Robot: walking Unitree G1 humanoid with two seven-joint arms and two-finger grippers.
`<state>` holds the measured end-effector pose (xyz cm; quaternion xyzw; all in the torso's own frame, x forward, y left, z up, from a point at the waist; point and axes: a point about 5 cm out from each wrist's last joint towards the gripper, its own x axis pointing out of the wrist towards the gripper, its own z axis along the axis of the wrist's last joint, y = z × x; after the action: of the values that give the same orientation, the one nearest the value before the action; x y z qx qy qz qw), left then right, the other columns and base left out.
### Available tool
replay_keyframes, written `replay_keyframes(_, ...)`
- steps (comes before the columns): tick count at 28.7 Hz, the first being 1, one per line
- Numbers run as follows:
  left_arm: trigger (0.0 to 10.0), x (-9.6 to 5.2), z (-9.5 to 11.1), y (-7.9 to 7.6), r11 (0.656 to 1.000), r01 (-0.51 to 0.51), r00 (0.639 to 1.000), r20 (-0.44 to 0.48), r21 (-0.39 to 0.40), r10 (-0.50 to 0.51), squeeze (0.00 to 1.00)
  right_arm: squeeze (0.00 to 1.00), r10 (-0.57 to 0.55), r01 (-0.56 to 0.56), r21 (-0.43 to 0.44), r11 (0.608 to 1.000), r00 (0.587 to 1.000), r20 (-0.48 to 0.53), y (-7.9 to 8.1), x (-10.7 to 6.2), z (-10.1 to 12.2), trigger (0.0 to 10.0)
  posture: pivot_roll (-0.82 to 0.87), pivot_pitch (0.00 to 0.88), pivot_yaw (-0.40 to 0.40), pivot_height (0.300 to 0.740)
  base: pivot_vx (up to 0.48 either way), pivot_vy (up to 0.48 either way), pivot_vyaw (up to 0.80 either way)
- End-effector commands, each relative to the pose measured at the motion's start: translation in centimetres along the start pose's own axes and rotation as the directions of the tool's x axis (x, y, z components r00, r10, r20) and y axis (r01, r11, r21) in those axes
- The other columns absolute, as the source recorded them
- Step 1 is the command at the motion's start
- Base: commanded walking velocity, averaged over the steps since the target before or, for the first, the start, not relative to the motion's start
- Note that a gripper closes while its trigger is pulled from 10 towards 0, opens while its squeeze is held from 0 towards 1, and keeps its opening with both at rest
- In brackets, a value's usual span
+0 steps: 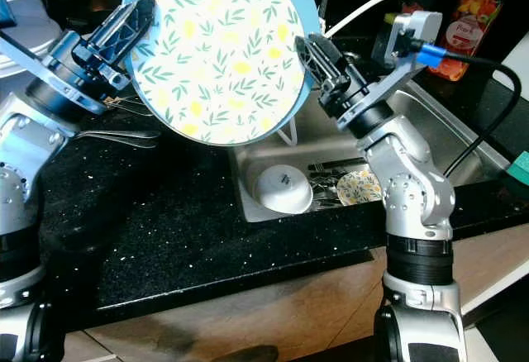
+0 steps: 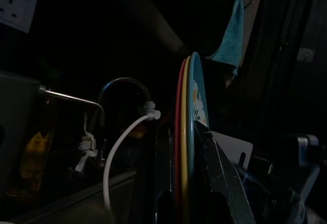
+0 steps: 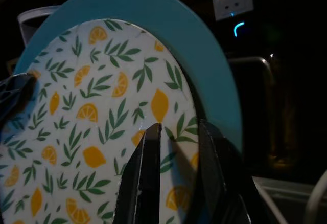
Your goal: Kitchen organization
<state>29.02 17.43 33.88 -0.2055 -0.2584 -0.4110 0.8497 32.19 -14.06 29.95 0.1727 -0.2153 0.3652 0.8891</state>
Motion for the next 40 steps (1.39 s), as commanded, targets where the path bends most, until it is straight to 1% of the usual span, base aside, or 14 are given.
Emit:
replay_keyframes(1,10.0,0.3,0.4,-0.6,0.999,0.043,0.999,0.028,-0.003,-0.043,0.0,0.0,0.077,-0.075,0.036,0.997,0.995,-0.058,1.1,-0.2,-1.2,10.0,0.05,0.0,-0.063,0.74,0.0,0.0,0.0)
replay_keyframes(6,10.0,0.3,0.3,-0.6,0.999,0.04,0.999,0.024,-0.005,-0.04,0.0,0.0,0.157,-0.146,0.114,0.983,0.984,-0.09,2.1,-0.5,-2.3,10.0,0.05,0.0,-0.064,0.74,0.0,0.0,0.0)
replay_keyframes(8,10.0,0.3,0.2,-0.6,0.999,0.035,0.999,0.018,-0.005,-0.035,0.0,0.0,0.142,-0.129,0.151,0.98,0.987,-0.08,2.0,-0.5,-2.4,9.0,0.05,0.0,-0.064,0.74,0.0,0.0,0.0)
replay_keyframes(9,10.0,0.3,-0.2,-0.4,1.0,0.018,1.0,-0.002,-0.006,-0.018,0.0,0.0,0.104,-0.086,0.196,0.977,0.991,-0.083,1.3,-0.5,-2.9,0.0,0.05,0.0,-0.064,0.74,0.0,0.0,0.0)
replay_keyframes(17,10.0,0.1,-4.7,1.6,0.98,-0.196,0.961,-0.205,-0.043,0.183,0.0,0.0,-0.002,0.031,0.435,0.9,0.998,-0.067,-1.2,-1.4,-4.9,0.0,0.05,0.0,-0.061,0.74,0.0,0.0,0.0)
replay_keyframes(18,10.0,-0.4,-7.2,2.3,0.955,-0.288,0.917,-0.305,-0.066,0.256,0.0,0.0,-0.044,0.079,0.476,0.876,0.995,-0.085,-1.9,-1.7,-5.8,0.0,0.06,0.0,-0.062,0.74,0.0,0.0,0.0)
replay_keyframes(21,10.0,-0.8,-8.5,2.6,0.938,-0.335,0.892,-0.349,-0.086,0.286,0.0,0.0,-0.071,0.114,0.493,0.863,0.992,-0.104,-2.3,-2.0,-6.5,0.0,0.06,0.0,-0.063,0.74,0.0,0.0,0.0)
replay_keyframes(24,10.0,-2.7,-13.1,3.9,0.849,-0.526,0.747,-0.506,-0.055,0.43,0.0,0.0,-0.175,0.265,0.524,0.81,0.961,-0.215,-3.6,-3.5,-9.4,0.0,0.06,0.0,-0.06,0.74,0.0,0.0,0.0)
replay_keyframes(26,10.0,-3.2,-13.9,4.4,0.818,-0.575,0.699,-0.527,-0.013,0.483,0.0,0.0,-0.198,0.304,0.527,0.794,0.948,-0.247,-3.9,-4.0,-10.2,0.0,0.06,0.0,-0.06,0.74,0.0,0.0,0.0)
replay_keyframes(29,10.0,-2.9,-14.1,4.4,0.807,-0.59,0.698,-0.505,-0.005,0.507,0.0,0.0,-0.207,0.321,0.532,0.783,0.942,-0.264,-4.1,-4.2,-10.7,0.0,0.06,0.001,-0.059,0.74,0.0,0.0,0.0)
replay_keyframes(30,10.0,-2.4,-14.2,4.2,0.809,-0.587,0.71,-0.494,-0.021,0.502,1.0,0.0,-0.211,0.329,0.534,0.779,0.939,-0.27,-4.2,-4.3,-11.0,0.0,0.06,0.001,-0.059,0.74,0.0,0.0,0.0)
replay_keyframes(36,10.0,-0.8,-13.1,4.0,0.811,-0.583,0.754,-0.399,-0.04,0.522,1.0,0.0,-0.228,0.324,0.528,0.785,0.943,-0.241,-4.6,-4.0,-10.5,0.0,0.06,0.0,-0.057,0.74,0.0,0.0,0.0)
replay_keyframes(37,10.0,-0.5,-12.4,4.0,0.817,-0.573,0.774,-0.367,-0.061,0.515,0.0,0.0,-0.243,0.329,0.52,0.788,0.943,-0.228,-5.0,-4.0,-10.1,0.0,0.06,0.0,-0.054,0.74,0.0,0.0,0.0)
replay_keyframes(40,10.0,-0.2,-9.7,4.4,0.844,-0.533,0.828,-0.248,-0.064,0.503,0.0,0.0,-0.3,0.353,0.483,0.802,0.936,-0.186,-6.2,-4.3,-8.7,0.0,0.06,0.0,-0.053,0.74,0.0,0.0,0.0)
